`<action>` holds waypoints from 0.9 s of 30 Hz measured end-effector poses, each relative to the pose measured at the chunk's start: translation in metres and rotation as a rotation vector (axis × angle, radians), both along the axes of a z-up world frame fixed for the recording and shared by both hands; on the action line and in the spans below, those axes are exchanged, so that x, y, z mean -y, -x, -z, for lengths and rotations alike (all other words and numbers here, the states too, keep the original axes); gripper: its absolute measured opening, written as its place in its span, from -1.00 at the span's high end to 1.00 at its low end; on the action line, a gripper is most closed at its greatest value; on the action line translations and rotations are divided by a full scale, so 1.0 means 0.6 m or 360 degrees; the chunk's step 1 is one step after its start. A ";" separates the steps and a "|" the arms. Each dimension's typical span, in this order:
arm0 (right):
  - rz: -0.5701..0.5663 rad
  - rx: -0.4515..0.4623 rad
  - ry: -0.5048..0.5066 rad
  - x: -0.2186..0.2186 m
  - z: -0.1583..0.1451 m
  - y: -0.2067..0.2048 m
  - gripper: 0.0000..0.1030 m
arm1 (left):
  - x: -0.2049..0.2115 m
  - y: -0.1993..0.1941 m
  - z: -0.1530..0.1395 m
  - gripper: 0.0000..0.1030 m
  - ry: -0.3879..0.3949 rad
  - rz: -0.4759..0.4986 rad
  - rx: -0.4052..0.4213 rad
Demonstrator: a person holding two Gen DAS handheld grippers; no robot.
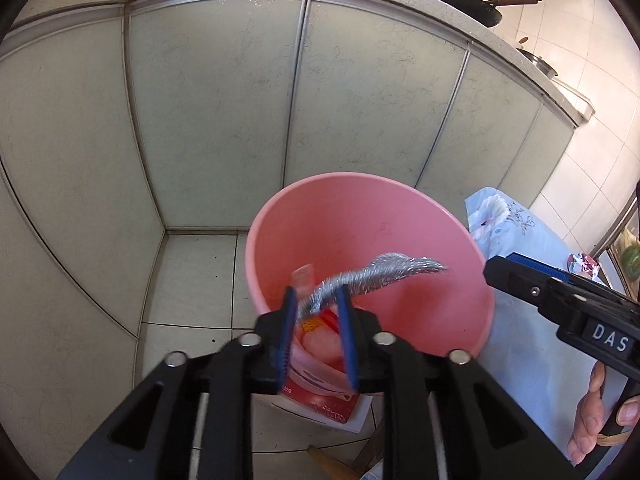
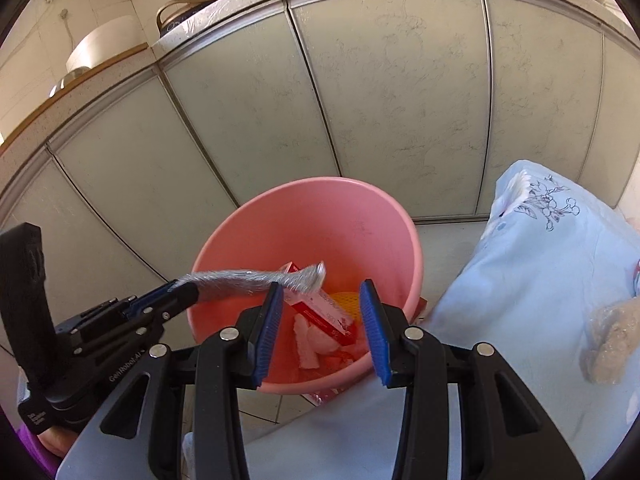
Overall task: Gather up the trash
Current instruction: 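Carry the scouring pad and red box with both tools over the pink bucket, then open both tools to drop the scouring pad and red box into the bucket, then move both tools back over the table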
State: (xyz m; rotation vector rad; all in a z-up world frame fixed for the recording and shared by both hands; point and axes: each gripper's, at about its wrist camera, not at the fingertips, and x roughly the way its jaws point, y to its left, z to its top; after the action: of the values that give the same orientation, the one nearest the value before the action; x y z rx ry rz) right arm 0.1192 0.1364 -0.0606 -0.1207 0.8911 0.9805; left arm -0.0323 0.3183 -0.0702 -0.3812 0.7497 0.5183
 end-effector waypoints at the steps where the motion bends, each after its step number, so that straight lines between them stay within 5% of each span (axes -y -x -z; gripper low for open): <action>1: 0.0003 0.0001 0.0004 0.002 0.000 0.000 0.21 | 0.000 0.001 0.000 0.30 0.0000 -0.0012 0.0005; 12: 0.0006 0.0040 -0.0016 0.035 -0.006 0.019 0.21 | 0.013 0.019 -0.012 0.03 -0.0010 0.0015 0.0046; 27: 0.0058 0.0142 -0.0078 0.144 -0.035 0.076 0.03 | 0.095 0.025 -0.058 0.01 -0.0032 0.0238 0.0130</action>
State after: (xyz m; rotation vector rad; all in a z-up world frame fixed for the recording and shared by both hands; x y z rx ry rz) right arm 0.0733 0.0501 -0.0398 -0.1054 0.7846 0.9551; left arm -0.0472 0.2612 -0.0352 -0.3230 0.6874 0.3670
